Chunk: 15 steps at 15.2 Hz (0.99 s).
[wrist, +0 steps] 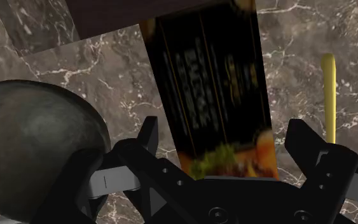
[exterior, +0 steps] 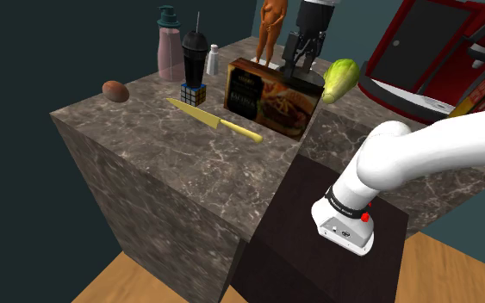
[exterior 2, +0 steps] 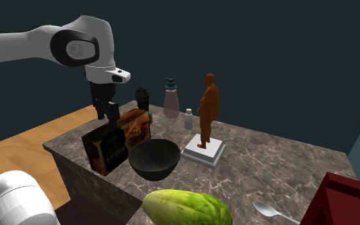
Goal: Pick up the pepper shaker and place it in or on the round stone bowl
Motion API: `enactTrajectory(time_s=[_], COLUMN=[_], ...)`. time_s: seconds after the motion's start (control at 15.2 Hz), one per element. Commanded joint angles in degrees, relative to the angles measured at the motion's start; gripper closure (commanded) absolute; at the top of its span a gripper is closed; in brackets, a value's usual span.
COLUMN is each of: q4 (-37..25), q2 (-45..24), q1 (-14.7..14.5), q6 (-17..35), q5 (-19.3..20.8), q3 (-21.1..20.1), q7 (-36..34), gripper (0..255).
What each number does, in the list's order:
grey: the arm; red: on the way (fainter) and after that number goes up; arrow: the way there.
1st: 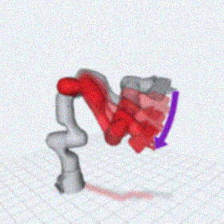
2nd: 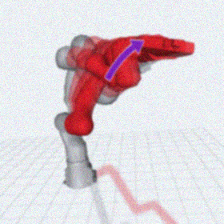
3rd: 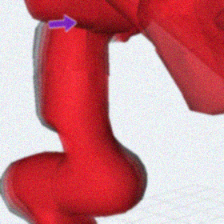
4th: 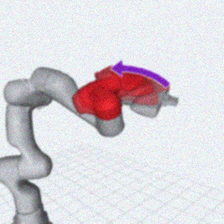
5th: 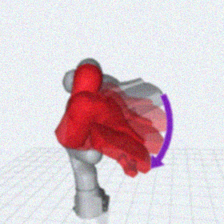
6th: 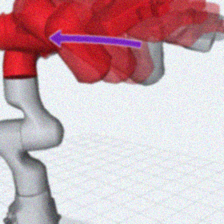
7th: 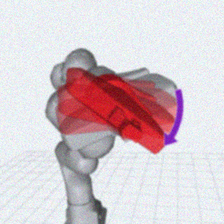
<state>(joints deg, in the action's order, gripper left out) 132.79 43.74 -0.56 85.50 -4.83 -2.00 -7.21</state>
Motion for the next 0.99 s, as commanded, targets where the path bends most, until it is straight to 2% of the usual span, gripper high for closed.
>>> enactTrajectory(time_s=[0.0,0.46,0.92], q4=[0.0,-6.08,-15.59], q2=[0.0,-13.42,-27.25], q1=[0.0,1.36,2.69], q6=[0.0,9.34,15.69], q5=[0.0,1.24,2.08], q3=[0.0,0.76,1.39], q7=[0.0,0.53,0.76], gripper=[0,0,0])
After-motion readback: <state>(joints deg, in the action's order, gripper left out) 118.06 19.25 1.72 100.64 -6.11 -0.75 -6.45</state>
